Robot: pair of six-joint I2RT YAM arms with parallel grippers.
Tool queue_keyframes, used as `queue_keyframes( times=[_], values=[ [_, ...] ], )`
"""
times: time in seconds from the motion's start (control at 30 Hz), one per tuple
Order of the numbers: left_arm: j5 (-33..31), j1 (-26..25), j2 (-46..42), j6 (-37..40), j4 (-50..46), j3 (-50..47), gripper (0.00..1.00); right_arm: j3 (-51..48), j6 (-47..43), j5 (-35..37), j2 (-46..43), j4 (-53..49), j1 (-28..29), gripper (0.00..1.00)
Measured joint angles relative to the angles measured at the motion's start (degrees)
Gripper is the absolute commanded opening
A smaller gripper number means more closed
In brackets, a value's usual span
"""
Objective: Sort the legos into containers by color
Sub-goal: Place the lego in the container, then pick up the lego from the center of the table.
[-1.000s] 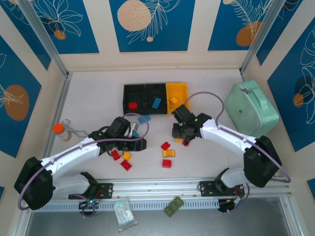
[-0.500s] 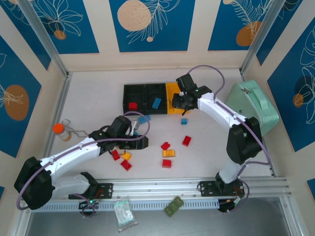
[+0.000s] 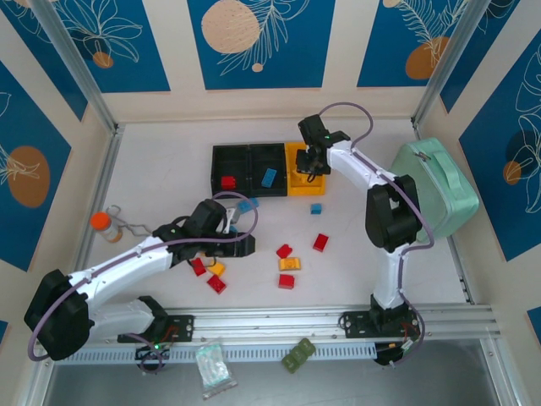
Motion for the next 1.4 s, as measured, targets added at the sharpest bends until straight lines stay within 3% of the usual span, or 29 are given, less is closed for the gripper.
queue_keyframes(
  times=[0.2,0.4,0.77,0.9,1.2,1.4],
  values=[
    [-0.15,-0.31,0.02,-0.66,0.00,0.00,0.63,2.97,-0.35,2.38,3.15,-1.46,-0.26,0.30],
    [-0.48,-0.57,0.02,-1.01,0.00,0.00,0.63,4.44,-0.81,3.82,4.79,-2.36,-0.17,0.47],
    [-1.55,-0.63,-0.07,-1.07,-0.39,0.00,0.63,5.27,-0.79,5.11,3.93,-2.97,1.66,0.48],
    [-3.06,-0.63,-1.05,-1.46,-1.11,0.00,0.63,0.15,-0.74,4.70,-2.19,-2.03,2.84,0.49],
    [-4.04,-0.74,-2.12,-1.88,-1.29,-0.33,0.64,-16.06,2.05,4.07,-19.96,0.33,6.10,0.61],
    [-3.63,-2.67,-0.66,-1.57,0.35,-0.39,0.63,-28.24,6.71,3.63,-24.15,0.94,7.85,0.67]
  ],
)
